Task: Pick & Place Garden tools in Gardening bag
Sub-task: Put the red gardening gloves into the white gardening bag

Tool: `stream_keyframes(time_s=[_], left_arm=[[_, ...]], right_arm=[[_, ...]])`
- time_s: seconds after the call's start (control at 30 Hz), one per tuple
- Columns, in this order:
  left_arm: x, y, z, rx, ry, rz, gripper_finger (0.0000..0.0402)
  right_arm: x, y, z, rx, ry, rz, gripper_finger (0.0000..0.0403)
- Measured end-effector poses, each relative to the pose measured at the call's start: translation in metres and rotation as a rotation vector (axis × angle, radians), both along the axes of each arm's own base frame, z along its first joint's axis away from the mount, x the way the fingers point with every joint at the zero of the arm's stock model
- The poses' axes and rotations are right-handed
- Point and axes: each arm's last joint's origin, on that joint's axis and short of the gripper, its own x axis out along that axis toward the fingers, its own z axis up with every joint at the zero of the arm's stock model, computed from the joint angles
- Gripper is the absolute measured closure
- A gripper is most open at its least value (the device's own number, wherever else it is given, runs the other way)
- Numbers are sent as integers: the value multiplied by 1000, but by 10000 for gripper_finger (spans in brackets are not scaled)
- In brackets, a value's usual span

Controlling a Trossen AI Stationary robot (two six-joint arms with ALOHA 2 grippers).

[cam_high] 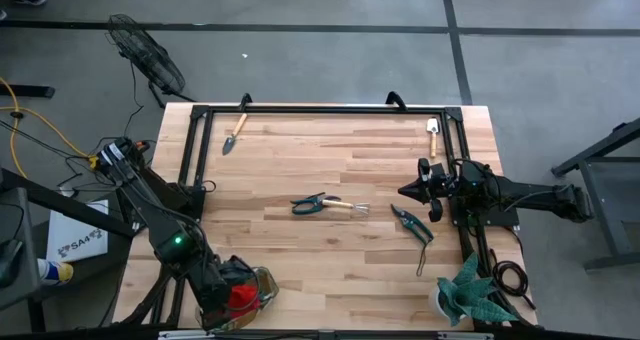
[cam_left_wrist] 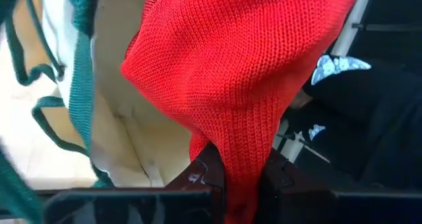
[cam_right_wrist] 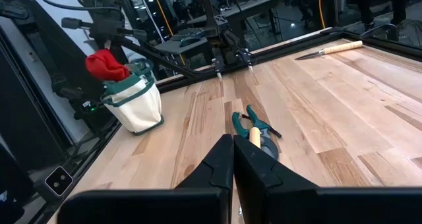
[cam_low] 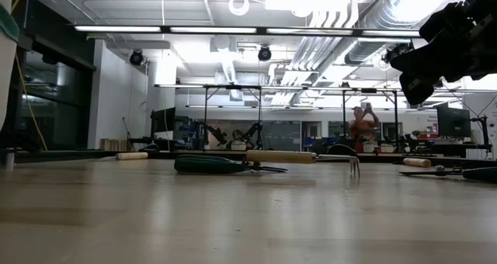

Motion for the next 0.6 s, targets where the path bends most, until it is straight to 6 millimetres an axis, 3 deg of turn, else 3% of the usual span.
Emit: stream_keyframes(time_s=[0.27, 0.6], left_arm=[[-9, 12, -8, 154, 116, 87, 378], [-12, 17, -10, 207, 151, 140, 378]], right_arm=[[0, 0, 0, 0, 0, 0, 400], [0, 0, 0, 0, 0, 0, 401]])
